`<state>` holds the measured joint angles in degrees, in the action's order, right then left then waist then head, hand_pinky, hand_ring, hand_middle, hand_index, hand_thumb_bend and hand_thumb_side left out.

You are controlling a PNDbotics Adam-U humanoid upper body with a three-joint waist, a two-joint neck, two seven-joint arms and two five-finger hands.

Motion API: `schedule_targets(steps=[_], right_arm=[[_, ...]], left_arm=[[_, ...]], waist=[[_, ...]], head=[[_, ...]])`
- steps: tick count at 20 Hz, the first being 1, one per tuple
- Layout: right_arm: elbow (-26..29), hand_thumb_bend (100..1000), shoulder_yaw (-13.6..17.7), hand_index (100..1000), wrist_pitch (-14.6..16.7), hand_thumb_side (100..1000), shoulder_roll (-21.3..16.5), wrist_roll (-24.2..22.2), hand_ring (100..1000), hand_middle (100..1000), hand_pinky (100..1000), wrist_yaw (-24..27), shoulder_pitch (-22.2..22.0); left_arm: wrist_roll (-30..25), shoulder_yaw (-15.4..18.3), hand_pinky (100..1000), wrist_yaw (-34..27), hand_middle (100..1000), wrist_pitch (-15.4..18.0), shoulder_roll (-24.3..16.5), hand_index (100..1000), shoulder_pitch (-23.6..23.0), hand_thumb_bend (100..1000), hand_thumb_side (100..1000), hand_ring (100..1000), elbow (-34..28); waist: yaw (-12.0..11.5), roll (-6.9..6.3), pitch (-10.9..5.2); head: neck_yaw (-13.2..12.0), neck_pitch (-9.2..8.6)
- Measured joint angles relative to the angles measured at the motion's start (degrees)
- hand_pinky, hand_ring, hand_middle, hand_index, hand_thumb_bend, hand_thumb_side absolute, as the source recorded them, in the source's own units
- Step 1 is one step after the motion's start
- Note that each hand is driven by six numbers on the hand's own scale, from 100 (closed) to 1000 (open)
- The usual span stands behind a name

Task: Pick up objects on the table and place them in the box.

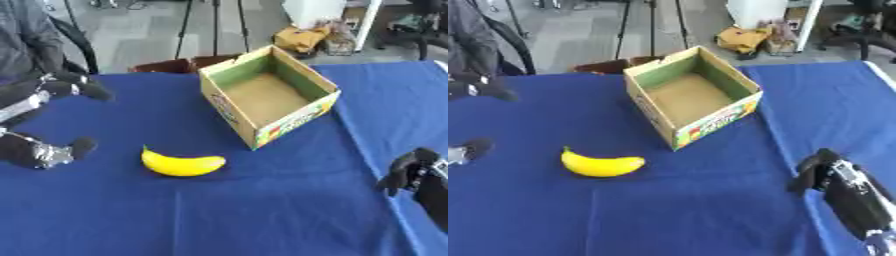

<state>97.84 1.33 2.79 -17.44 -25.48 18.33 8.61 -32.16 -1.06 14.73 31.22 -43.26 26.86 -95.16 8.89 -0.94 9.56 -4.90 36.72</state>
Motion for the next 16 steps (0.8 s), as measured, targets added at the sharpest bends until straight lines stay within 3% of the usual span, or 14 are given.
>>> schedule_targets(steps=[8, 16], right_arm=[[0.0, 100, -0.3, 571, -0.1, 787, 0.0, -0.5, 374, 329, 511, 0.0, 0.0], [-0.3, 100, -0.4, 570, -0.2, 788, 0.0, -0.6, 374, 329, 511, 0.0, 0.0]], left_arm=[[1.1, -6.0, 748, 7.9, 714, 1.1, 2.0, 853, 9.9, 332, 730, 751, 12.8], [4.4, -10.0, 734, 15.4, 694, 4.4, 6.4, 842, 13.1, 325, 797, 739, 21.6]], waist=[[0.9, -0.25, -0.03], [1.0, -0.34, -0.06]], head=[[-0.4, 0.02], [-0.6, 0.04]])
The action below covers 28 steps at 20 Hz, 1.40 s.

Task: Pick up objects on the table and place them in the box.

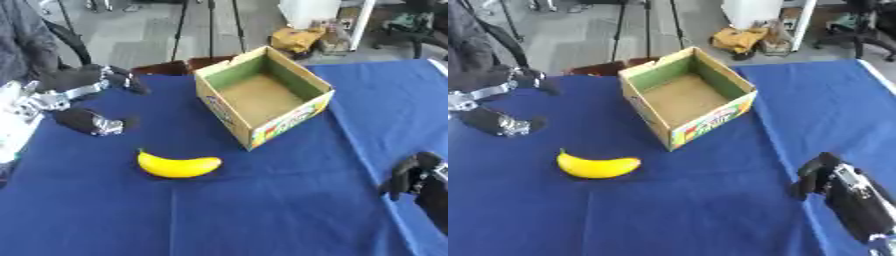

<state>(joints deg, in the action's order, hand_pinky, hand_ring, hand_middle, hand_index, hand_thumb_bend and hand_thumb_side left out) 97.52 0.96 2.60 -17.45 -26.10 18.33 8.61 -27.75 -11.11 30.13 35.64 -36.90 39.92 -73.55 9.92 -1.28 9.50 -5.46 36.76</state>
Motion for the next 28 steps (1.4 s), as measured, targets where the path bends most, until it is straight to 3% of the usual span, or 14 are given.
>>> schedule_targets(steps=[11, 15, 28], right_arm=[[0.0, 100, -0.3, 567, -0.1, 789, 0.0, -0.2, 374, 329, 511, 0.0, 0.0], [0.0, 100, -0.3, 567, 0.0, 790, 0.0, -0.2, 375, 328, 511, 0.0, 0.1], [0.0, 100, -0.3, 565, -0.1, 790, 0.0, -0.4, 375, 328, 511, 0.0, 0.4]], left_arm=[[4.3, -3.1, 710, 11.3, 662, 4.3, 4.7, 825, 0.0, 297, 787, 715, 3.5], [5.7, -3.6, 699, 15.5, 643, 5.7, 6.3, 820, 0.0, 288, 810, 683, 5.1], [12.8, -4.3, 686, 28.1, 608, 9.7, 8.8, 808, -0.6, 283, 769, 651, 9.3]], waist=[[0.0, 0.06, -0.01], [0.0, 0.15, -0.01], [0.2, 0.18, 0.01]], head=[[0.0, 0.0], [0.0, 0.0], [-0.2, 0.0]])
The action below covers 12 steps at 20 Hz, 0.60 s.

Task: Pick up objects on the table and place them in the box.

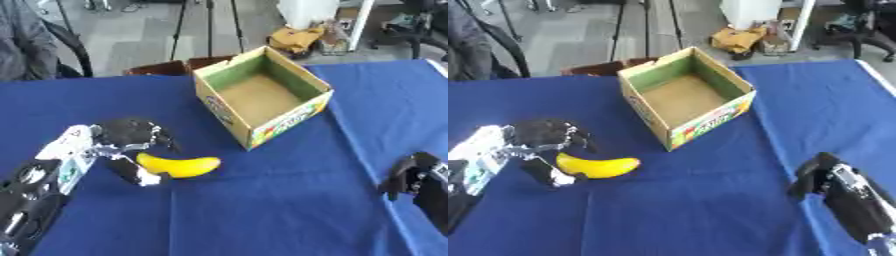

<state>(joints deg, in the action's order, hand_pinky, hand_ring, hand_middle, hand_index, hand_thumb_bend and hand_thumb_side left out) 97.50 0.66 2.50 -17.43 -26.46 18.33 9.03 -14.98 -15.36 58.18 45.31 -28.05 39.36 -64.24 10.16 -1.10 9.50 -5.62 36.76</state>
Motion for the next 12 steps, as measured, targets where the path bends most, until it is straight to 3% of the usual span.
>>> schedule_targets(steps=[12], right_arm=[[0.0, 100, 0.0, 565, 0.0, 790, 0.0, -0.1, 375, 328, 511, 0.0, 0.0]], left_arm=[[3.5, -0.3, 685, 5.2, 601, 2.0, 0.4, 804, 0.0, 282, 776, 647, 1.9]], waist=[[0.0, 0.01, 0.01]], head=[[-2.4, 0.02]])
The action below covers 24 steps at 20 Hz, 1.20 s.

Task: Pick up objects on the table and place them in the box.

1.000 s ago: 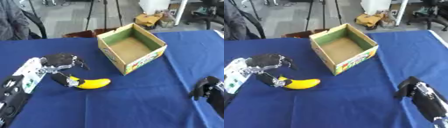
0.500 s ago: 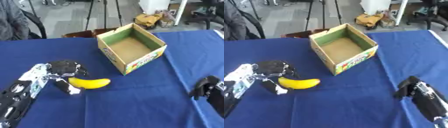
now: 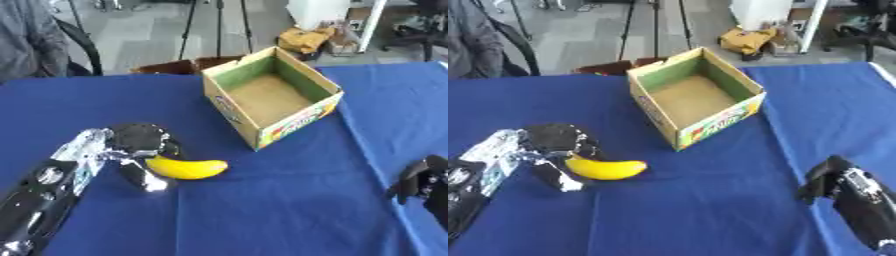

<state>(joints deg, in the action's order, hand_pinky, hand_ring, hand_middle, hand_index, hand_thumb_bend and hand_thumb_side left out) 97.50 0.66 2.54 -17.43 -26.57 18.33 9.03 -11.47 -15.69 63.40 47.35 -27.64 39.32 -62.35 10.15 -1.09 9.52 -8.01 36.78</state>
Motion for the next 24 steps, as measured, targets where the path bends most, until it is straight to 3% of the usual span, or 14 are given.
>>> schedule_targets(steps=[6, 11, 16, 24], right_arm=[[0.0, 100, 0.0, 565, 0.0, 791, 0.0, -0.1, 376, 328, 511, 0.0, 0.0], [0.0, 100, 0.0, 565, -0.1, 793, 0.0, -0.1, 376, 328, 511, 0.0, 0.0], [0.0, 100, 0.0, 564, -0.1, 792, 0.0, -0.1, 376, 328, 511, 0.0, 0.0], [0.0, 100, 0.0, 565, -0.1, 792, 0.0, -0.1, 376, 328, 511, 0.0, 0.0]], left_arm=[[0.2, 0.0, 683, 1.2, 601, 0.2, 0.4, 803, 0.0, 292, 747, 647, 0.2], [0.3, 0.0, 660, 2.5, 587, 0.3, 0.4, 797, 0.0, 293, 618, 624, 0.6], [0.6, 0.0, 640, 3.0, 563, 0.1, 0.5, 785, 0.0, 210, 529, 599, 0.8], [-0.3, 0.0, 638, 1.0, 545, -0.5, 0.5, 775, 0.0, 100, 485, 583, 0.8]], waist=[[0.0, 0.02, 0.04], [0.0, 0.01, 0.1], [0.1, -0.02, 0.13], [0.1, -0.03, 0.18]], head=[[-0.3, 0.0], [-0.3, 0.0], [-0.3, 0.0], [-0.3, -0.01]])
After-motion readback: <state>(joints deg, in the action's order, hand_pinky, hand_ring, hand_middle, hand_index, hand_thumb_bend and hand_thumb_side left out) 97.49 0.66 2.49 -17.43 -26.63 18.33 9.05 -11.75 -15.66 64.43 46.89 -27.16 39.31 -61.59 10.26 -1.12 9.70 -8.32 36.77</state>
